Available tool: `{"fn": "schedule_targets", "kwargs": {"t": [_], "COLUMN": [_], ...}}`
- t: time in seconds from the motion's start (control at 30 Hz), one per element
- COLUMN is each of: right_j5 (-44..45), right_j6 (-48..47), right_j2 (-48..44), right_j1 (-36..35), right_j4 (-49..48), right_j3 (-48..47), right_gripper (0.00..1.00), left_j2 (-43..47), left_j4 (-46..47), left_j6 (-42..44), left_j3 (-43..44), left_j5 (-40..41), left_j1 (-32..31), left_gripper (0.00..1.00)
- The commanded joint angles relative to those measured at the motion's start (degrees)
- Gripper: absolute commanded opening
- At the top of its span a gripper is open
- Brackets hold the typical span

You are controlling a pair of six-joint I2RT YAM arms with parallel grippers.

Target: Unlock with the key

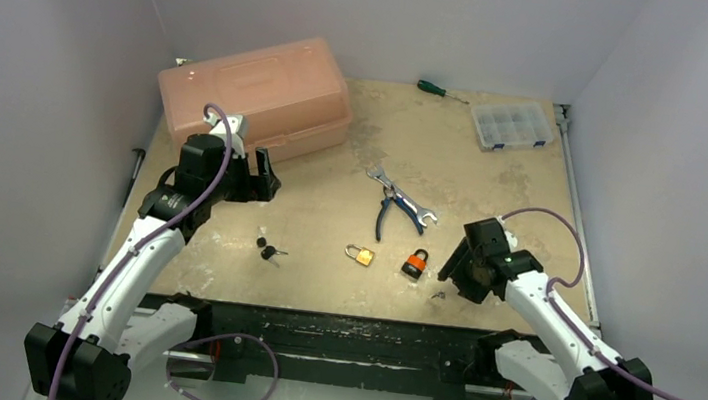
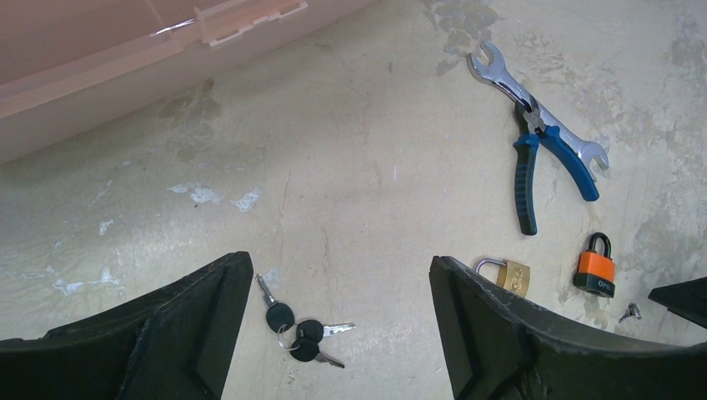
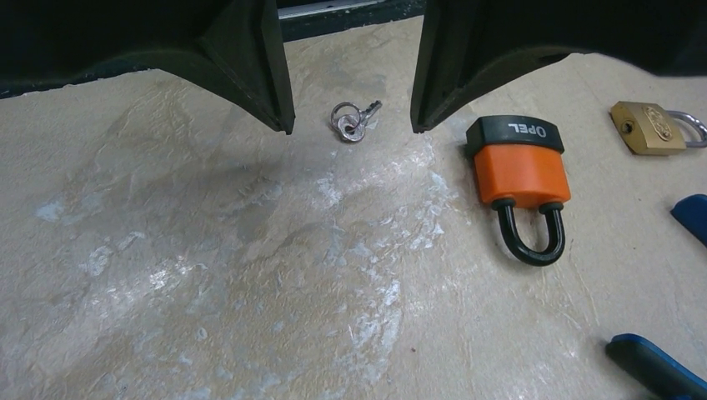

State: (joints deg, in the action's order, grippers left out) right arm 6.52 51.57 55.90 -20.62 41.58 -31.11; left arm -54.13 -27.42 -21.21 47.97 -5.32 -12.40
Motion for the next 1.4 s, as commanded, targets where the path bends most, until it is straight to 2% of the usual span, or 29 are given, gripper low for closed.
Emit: {"fn": "schedule_targets", "kwargs": {"t": [0.0,0.07,0.17,0.3,0.63,0.8,1.1,1.27,1.37], "right_j5": [0.45,0.30,-0.70,-1.40,-0.90,-0.44,0.06,-0.02,0.24], "right_j6": [-0.33,-0.49,-0.85,-0.68,0.00,0.02,-0.28,-0.66,-0.68], "right_j2": [1.14,1.65,3.33,5.41,7.64,8.61,8.73,7.31,6.35], "right_j1": [-0.35,-0.47,-0.66,-1.30,-3.90,-4.41,-4.46,-4.43,-4.44], "right_j4": [-0.57,-0.98,-2.18,-2.56,-3.06,-3.48,-4.75,-4.78,-4.38], "right_j3": [0.35,0.40,0.40,0.78,0.94,1.49,2.81,2.45,1.76], "right_gripper": [0.61,0.61,0.52,0.45,0.41,0.35,0.19,0.00,0.00], "left_j2": [0.94,1.04,0.75,0.76,1.63,1.92,1.89,1.97,2.01], "left_j4": [2.24,2.10,1.70,1.59,1.36,1.16,1.14,1.06,0.97], "left_j6": [1.10,1.00,0.99,1.00,0.91,0.91,0.85,0.91,0.83], "left_j3": [-0.06,-0.06,0.02,0.14,0.05,0.05,0.02,0.08,0.16], "left_j5": [-0.14,0.54,1.27,1.45,2.16,2.59,2.80,2.86,2.98], "left_j1": [-0.08,-0.08,-0.08,-0.08,-0.08,-0.08,-0.08,-0.08,-0.08], "left_gripper": [0.83,0.83,0.83,0.82,0.82,0.82,0.82,0.82,0.81]}}
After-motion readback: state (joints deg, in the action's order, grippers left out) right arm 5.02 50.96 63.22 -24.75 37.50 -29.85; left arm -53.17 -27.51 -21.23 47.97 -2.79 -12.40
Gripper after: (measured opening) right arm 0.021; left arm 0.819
